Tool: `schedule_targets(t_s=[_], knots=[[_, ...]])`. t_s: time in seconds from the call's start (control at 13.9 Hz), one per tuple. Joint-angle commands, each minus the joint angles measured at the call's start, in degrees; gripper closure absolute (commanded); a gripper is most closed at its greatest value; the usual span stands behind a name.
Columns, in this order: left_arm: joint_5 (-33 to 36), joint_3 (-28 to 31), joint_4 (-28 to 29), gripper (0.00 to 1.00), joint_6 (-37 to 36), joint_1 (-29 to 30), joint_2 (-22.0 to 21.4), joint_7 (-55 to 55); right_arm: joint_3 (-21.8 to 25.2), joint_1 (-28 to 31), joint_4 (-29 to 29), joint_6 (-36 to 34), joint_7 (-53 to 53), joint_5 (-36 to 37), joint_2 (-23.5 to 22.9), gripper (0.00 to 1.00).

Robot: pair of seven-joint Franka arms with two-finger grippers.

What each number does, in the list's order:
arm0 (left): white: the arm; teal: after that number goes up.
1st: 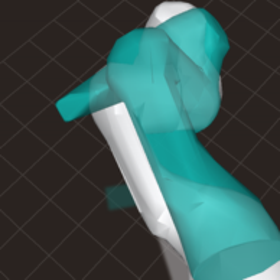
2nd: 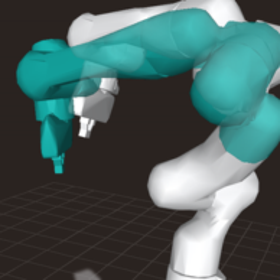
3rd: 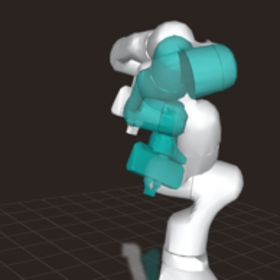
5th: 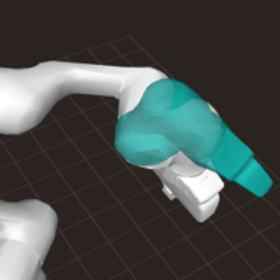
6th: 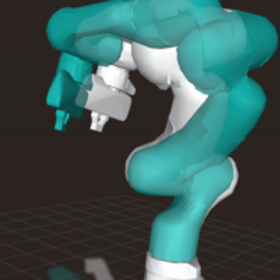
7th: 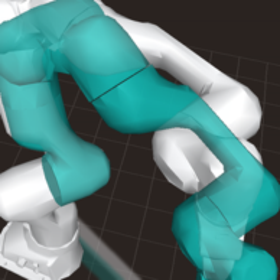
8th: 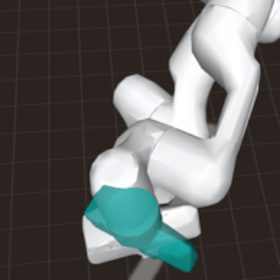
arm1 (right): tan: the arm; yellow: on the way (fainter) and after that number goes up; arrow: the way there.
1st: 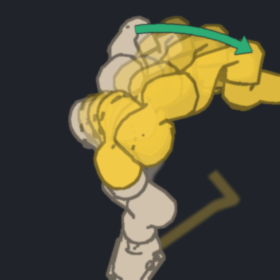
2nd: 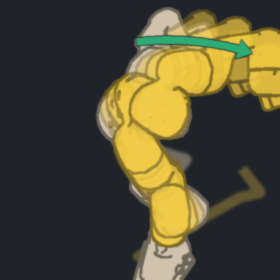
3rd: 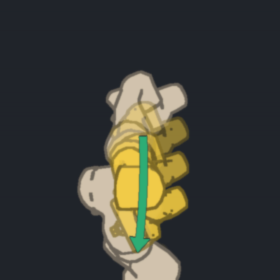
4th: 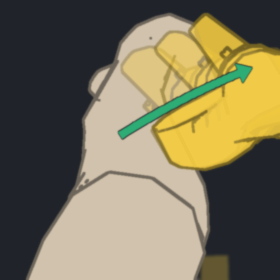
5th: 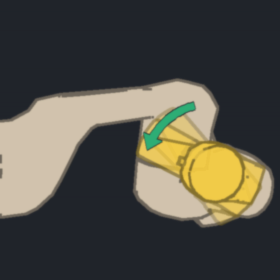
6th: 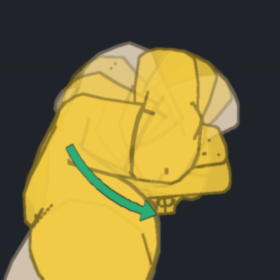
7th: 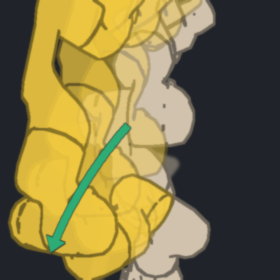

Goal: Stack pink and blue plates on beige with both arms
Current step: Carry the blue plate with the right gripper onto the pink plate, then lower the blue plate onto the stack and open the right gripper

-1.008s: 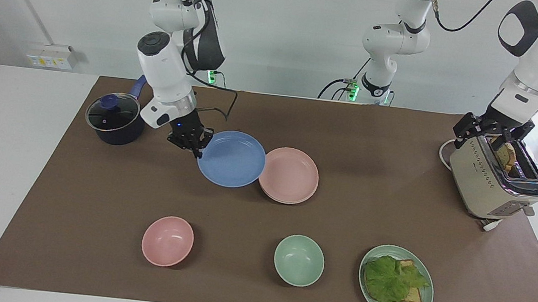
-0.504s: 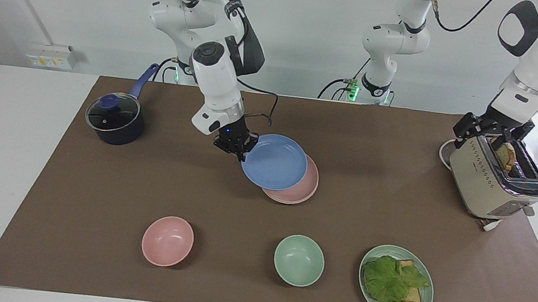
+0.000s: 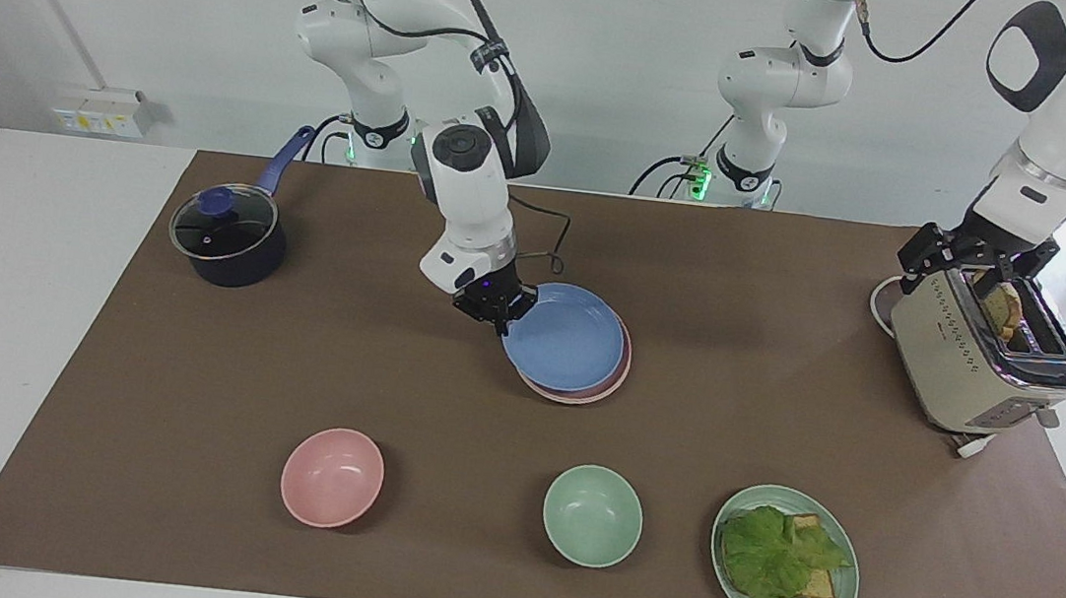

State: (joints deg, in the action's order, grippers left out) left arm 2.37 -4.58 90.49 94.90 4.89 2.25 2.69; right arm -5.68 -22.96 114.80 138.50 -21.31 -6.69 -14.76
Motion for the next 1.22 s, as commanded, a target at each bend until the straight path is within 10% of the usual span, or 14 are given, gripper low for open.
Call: schedule_targets(t_s=[0.0,0.58,0.65,0.79,0.94,1.15], knots=[[0.6,-0.4,0.3,0.0,-0.5,0.6,-0.4,0.5,0.1,-0.8,-1.2,1.1,-2.2,1.3,-1.7,1.0],[0.6,-0.4,0.3,0.0,-0.5,0.6,-0.4,0.5,0.1,-1.3,-2.0,1.0,-2.1,1.3,-2.3,1.0],[0.6,-0.4,0.3,0.0,-0.5,0.6,-0.5,0.5,0.1,-1.3,-2.0,1.0,-2.2,1.2,-2.3,0.93],[0.6,-0.4,0.3,0.0,-0.5,0.6,-0.5,0.5,0.1,-1.2,-2.8,0.7,-2.3,1.3,-2.4,0.39],[0.6,-0.3,0.3,0.0,-0.5,0.6,-0.5,0.5,0.1,-0.7,-4.0,0.3,-2.3,1.2,-1.9,0.05],[0.6,-0.3,0.3,0.0,-0.5,0.6,-0.4,0.5,0.8,3.5,-3.8,-4.4,-2.2,1.3,3.3,0.0]])
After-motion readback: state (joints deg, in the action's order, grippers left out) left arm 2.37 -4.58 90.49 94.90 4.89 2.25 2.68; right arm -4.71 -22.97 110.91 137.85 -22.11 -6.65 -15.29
